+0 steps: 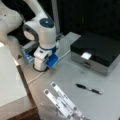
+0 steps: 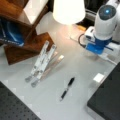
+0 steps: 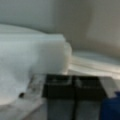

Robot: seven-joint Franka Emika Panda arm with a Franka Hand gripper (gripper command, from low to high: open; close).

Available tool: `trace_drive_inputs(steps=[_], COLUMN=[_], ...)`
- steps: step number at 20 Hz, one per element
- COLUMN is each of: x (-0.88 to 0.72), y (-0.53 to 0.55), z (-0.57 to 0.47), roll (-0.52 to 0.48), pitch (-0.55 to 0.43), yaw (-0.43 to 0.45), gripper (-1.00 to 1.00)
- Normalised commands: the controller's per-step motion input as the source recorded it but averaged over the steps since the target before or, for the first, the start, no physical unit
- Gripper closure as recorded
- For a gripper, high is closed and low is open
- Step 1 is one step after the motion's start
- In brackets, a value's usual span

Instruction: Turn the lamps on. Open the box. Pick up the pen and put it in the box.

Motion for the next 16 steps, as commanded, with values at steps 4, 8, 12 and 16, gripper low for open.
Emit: trace_drive_inputs(steps=[4,8,12,16], x=[-0.26,-0.08,0.1,0.23], y=[0.08,0.12,0.14,0.14], z=[0.34,0.44,0.35,0.22], roll=[-0.014,0.014,0.035,0.061], pitch=[-0.152,-0.112,-0.02,0.092], yaw=[0.023,-0.024,-0.063,-0.102], gripper=[1.0,1.0,1.0,-1.0])
